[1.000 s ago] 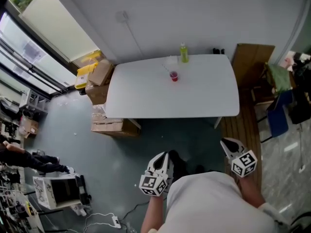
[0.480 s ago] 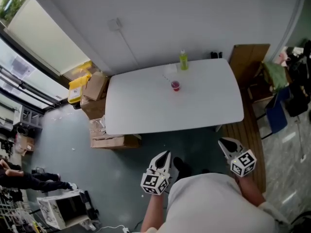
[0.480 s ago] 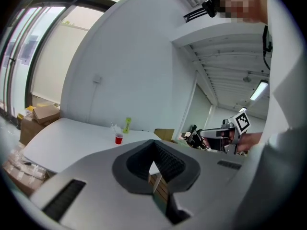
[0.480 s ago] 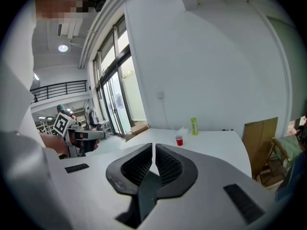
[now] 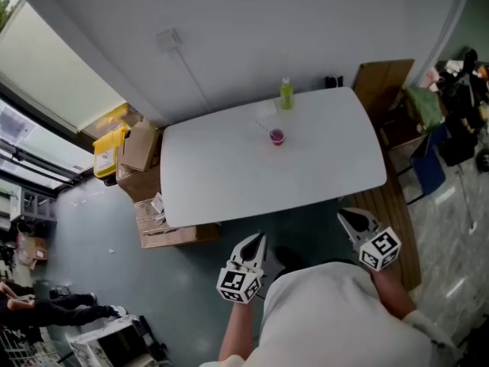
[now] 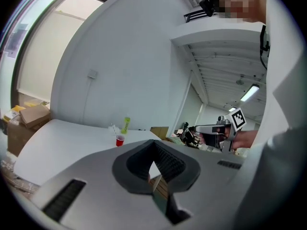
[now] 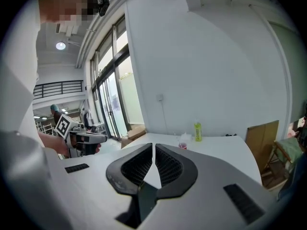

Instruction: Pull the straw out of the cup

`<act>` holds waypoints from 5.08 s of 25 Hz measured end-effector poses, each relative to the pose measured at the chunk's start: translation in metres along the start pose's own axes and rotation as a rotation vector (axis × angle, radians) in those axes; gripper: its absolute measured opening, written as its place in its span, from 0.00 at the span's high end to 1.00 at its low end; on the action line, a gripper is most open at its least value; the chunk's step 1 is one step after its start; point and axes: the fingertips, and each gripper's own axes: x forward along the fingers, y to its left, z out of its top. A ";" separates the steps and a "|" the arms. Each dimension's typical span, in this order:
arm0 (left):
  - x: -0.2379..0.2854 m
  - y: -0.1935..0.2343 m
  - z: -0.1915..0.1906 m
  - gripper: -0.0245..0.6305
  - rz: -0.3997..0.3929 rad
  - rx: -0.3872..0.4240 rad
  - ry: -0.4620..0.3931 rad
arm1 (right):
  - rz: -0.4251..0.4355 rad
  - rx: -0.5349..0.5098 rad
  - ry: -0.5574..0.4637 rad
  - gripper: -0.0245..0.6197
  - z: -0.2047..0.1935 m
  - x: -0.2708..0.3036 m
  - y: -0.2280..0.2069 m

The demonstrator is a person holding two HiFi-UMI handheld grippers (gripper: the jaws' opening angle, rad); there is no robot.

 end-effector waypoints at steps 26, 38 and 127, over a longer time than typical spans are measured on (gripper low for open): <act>-0.008 0.051 0.022 0.96 0.017 -0.012 -0.064 | 0.158 -0.039 0.021 0.90 0.032 0.087 0.024; 0.027 0.076 0.036 0.96 0.179 -0.050 -0.067 | 0.283 -0.104 0.088 0.89 0.049 0.169 -0.027; 0.011 0.107 -0.020 0.96 0.565 -0.290 -0.064 | 0.305 -0.411 0.332 0.89 0.037 0.413 -0.141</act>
